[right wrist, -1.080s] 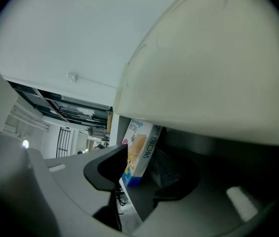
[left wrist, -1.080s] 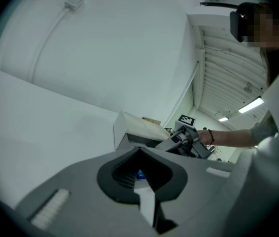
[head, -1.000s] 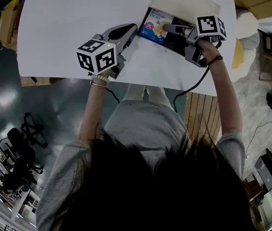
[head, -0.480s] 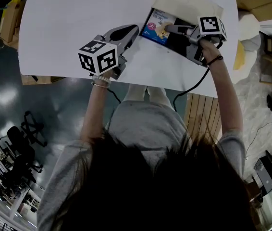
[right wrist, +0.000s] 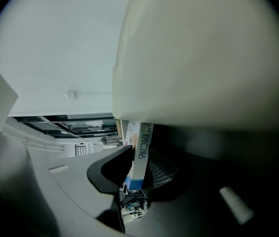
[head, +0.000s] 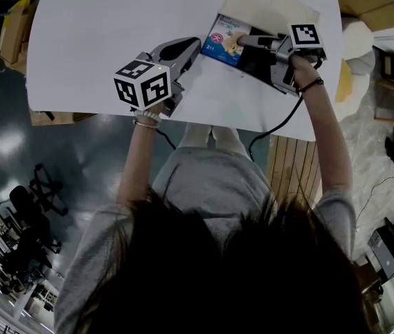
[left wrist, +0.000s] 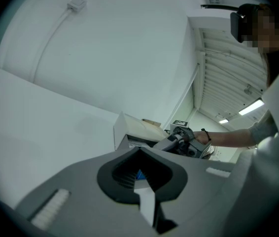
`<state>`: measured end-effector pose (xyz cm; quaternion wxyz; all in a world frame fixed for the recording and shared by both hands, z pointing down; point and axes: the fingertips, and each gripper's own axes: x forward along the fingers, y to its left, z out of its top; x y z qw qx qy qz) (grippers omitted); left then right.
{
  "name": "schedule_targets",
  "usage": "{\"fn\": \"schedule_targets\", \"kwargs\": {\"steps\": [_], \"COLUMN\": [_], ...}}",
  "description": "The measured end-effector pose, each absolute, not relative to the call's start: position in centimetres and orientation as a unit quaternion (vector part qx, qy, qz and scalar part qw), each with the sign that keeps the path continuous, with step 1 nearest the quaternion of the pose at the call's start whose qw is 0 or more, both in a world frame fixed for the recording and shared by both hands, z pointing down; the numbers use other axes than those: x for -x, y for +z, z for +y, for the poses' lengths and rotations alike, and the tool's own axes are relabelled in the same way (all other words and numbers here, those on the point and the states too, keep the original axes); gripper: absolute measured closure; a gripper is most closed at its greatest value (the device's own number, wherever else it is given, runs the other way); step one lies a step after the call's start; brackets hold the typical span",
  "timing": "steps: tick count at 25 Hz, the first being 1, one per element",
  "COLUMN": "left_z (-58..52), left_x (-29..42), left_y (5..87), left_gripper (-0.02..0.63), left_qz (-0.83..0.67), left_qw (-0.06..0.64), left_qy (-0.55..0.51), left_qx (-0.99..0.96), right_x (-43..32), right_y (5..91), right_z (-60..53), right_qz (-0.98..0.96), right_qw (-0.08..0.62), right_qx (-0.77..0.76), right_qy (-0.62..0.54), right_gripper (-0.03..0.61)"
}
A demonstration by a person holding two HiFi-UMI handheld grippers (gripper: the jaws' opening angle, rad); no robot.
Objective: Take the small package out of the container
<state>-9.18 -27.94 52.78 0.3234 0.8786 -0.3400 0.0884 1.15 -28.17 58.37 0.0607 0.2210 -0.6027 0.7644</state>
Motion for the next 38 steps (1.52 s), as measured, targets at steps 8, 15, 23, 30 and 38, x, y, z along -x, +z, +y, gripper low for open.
{"fn": "schedule_targets", "kwargs": {"steps": [8, 15, 23, 30, 38], "left_z": [-27.9, -27.8, -27.5, -27.6, -27.1], "left_x": [9.7, 10.0, 10.1, 10.3, 9.8], "left_y": [52.4, 52.2, 51.7, 51.3, 50.4], "left_gripper": [0.624, 0.623, 0.624, 0.624, 0.624], "left_qz": [-0.344, -0.347, -0.349, -0.349, -0.350], "left_qw": [0.321, 0.322, 0.320, 0.319, 0.315], "left_qy": [0.082, 0.075, 0.069, 0.063, 0.057], "left_qx": [-0.878, -0.878, -0.878, -0.879, -0.880], "right_x": [-1.3, -1.4, -1.4, -0.9, -1.0], "right_y": [58.1, 57.7, 57.2, 56.8, 56.1], "right_z": [-28.1, -28.1, -27.5, -27.0, -25.9], "right_qz": [-0.590, -0.588, -0.590, -0.591, -0.599], "right_qw": [0.047, 0.043, 0.046, 0.049, 0.047], "right_qx": [-0.215, -0.212, -0.205, -0.196, -0.190], "right_qy": [0.777, 0.779, 0.779, 0.781, 0.777], "right_gripper": [0.466, 0.476, 0.477, 0.479, 0.479]}}
